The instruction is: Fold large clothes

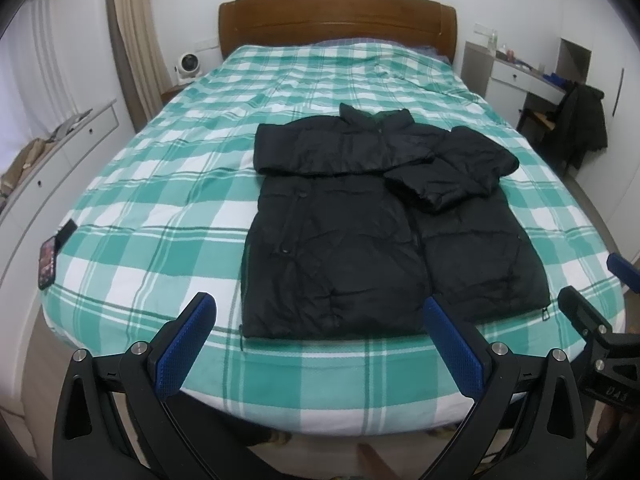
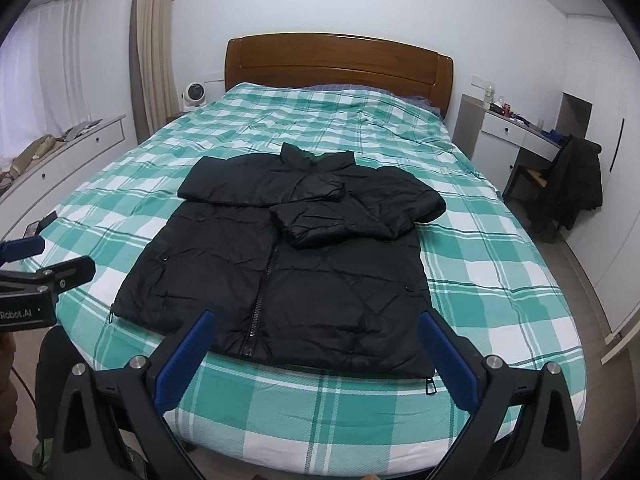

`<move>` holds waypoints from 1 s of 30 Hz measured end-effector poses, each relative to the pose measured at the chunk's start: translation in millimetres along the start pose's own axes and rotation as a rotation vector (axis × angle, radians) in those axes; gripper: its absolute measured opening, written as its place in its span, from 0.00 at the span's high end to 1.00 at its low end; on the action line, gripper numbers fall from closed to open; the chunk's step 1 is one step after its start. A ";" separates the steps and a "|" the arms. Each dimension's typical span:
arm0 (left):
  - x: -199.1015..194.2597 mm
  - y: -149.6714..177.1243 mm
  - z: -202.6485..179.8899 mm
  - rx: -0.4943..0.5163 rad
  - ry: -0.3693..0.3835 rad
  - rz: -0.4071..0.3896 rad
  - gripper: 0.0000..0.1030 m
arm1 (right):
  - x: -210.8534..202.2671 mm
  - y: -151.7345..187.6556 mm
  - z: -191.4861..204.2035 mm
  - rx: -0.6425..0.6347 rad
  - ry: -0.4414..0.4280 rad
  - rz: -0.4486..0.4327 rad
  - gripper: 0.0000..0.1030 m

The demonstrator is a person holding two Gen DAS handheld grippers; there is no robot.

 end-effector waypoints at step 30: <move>-34.3 -21.3 -9.5 0.208 -0.021 -0.186 0.00 | 0.3 -2.4 -36.6 0.029 -0.057 0.075 0.00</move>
Point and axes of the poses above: each gripper's, at about its wrist camera, not at the fingertips, and x roughly the way its jaws point, z to its left, y to its underside, the point moved 4 cm from there along x, roughly the way its jaws point, and after that the axes turned 14 degrees about z, right-handed, at the moved point
